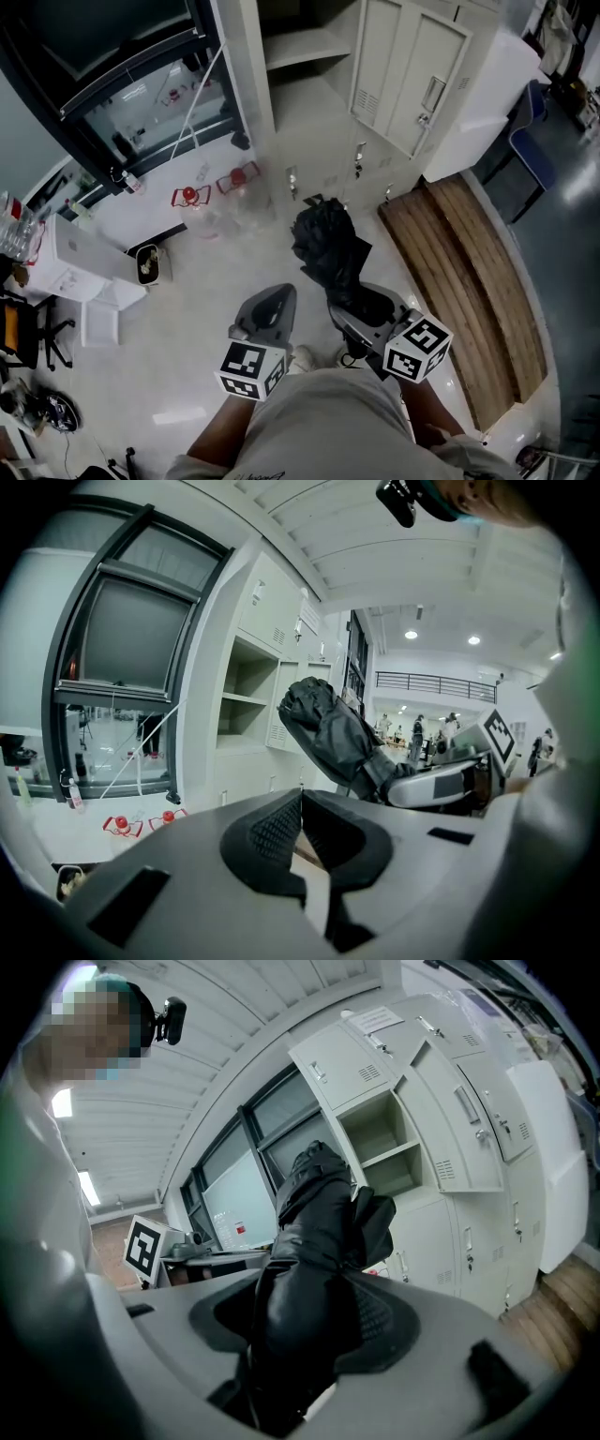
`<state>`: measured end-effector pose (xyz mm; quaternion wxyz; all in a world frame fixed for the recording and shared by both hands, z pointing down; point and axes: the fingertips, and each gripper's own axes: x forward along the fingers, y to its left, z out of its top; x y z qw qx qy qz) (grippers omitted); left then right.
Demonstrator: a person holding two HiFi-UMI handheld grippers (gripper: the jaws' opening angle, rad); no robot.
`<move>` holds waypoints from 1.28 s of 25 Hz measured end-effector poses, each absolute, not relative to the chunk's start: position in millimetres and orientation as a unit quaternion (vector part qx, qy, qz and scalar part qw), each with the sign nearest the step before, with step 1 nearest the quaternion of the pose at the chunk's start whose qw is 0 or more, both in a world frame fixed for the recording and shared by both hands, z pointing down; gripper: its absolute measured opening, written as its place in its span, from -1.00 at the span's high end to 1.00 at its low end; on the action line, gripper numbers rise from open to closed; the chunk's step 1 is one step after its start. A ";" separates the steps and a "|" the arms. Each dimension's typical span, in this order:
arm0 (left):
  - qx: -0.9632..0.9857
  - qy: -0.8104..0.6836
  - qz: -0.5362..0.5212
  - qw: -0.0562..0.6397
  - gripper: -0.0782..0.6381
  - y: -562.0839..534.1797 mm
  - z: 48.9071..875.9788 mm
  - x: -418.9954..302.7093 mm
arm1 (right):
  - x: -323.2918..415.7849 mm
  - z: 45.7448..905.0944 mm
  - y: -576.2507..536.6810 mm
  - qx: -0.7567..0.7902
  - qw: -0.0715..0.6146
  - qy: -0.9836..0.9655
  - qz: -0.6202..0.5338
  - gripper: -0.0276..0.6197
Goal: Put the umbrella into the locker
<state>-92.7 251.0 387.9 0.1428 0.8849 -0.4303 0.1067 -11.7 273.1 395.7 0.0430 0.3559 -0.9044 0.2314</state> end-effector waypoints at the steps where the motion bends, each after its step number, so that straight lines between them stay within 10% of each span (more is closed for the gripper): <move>1: 0.885 -0.431 0.104 0.143 0.73 250.0 387.3 -97.9 | -17.3 394.9 271.7 0.356 0.046 -0.905 0.229 0.20; 32: 0.885 -0.434 0.077 0.152 0.73 160.2 396.7 -126.3 | -36.5 401.6 173.5 0.364 0.032 -0.902 0.230 0.20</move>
